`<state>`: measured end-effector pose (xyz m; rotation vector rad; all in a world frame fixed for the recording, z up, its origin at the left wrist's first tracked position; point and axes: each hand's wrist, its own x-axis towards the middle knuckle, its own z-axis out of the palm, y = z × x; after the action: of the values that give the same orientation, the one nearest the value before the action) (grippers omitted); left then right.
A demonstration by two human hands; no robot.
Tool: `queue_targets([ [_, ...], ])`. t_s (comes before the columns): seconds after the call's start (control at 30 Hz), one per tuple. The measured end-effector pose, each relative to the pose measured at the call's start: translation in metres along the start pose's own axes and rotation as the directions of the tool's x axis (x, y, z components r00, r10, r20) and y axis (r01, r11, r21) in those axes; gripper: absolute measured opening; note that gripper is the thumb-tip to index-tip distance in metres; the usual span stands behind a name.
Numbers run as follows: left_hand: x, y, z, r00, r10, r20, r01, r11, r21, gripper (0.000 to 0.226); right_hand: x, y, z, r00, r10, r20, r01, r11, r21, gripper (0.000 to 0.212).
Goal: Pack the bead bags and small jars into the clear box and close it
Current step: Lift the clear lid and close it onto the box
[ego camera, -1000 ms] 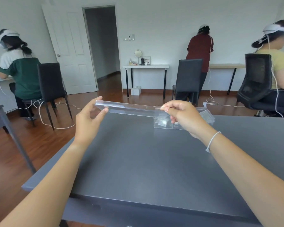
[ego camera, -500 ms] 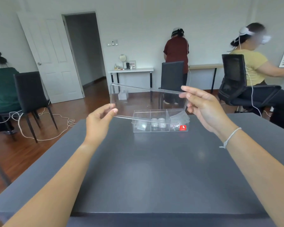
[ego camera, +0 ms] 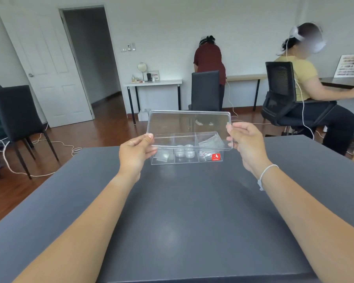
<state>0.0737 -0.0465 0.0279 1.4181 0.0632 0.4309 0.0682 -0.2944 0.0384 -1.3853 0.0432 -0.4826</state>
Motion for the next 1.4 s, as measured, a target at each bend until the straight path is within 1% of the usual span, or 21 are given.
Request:
queue_targets([
  [0.1,0.001,-0.006,0.000,0.998,0.054,-0.043,-0.047,0.988,0.149,0.032,0.009,0.006,0.004,0.998,-0.002,-0.055,-0.001,0.998,-0.063,0.018],
  [0.17,0.002,-0.008,-0.001,0.997,0.073,-0.032,-0.066,0.979,0.191,0.035,0.013,0.011,0.004,0.998,-0.003,-0.067,-0.004,0.994,-0.114,0.019],
  [0.27,0.004,-0.010,0.001,0.998,0.063,-0.005,-0.060,0.979,0.193,0.029,0.016,0.020,0.005,0.998,0.000,-0.057,-0.011,0.982,-0.190,0.019],
  [0.33,0.006,-0.011,0.003,0.999,0.050,-0.016,-0.046,0.982,0.183,0.027,0.017,0.023,0.005,0.998,0.000,-0.069,-0.015,0.977,-0.211,0.019],
  [0.47,0.008,-0.012,0.002,1.000,0.023,-0.016,-0.020,0.991,0.135,0.033,0.019,0.025,0.004,0.997,-0.009,-0.080,-0.011,0.971,-0.240,0.020],
  [0.6,0.006,-0.009,0.000,1.000,0.014,0.012,-0.015,0.995,0.097,0.038,0.016,0.026,0.005,1.000,-0.021,-0.019,0.016,0.969,-0.245,0.021],
  [0.73,0.007,-0.004,0.000,0.997,0.066,0.033,-0.069,0.995,0.071,0.041,0.013,0.024,0.005,0.998,-0.026,0.055,0.037,0.976,-0.213,0.026],
  [0.83,0.007,-0.003,0.003,0.993,0.092,0.073,-0.099,0.990,0.099,0.044,0.012,0.026,0.005,0.992,-0.042,0.119,0.067,0.974,-0.219,0.030],
  [0.93,0.008,-0.007,0.004,0.988,0.095,0.119,-0.112,0.983,0.148,0.048,0.012,0.029,0.004,0.985,-0.046,0.168,0.090,0.959,-0.267,0.033],
  [1.13,0.013,-0.013,0.002,0.984,0.118,0.133,-0.146,0.964,0.224,0.047,0.011,0.036,0.006,0.968,-0.020,0.249,0.106,0.935,-0.339,0.039],
  [1.27,0.015,-0.017,0.000,0.978,0.156,0.135,-0.189,0.943,0.275,0.046,0.012,0.038,0.006,0.966,-0.018,0.257,0.113,0.926,-0.361,0.040],
  [1.4,0.016,-0.019,-0.001,0.977,0.167,0.133,-0.200,0.932,0.301,0.045,0.012,0.039,0.007,0.962,-0.011,0.272,0.120,0.915,-0.385,0.041],
])
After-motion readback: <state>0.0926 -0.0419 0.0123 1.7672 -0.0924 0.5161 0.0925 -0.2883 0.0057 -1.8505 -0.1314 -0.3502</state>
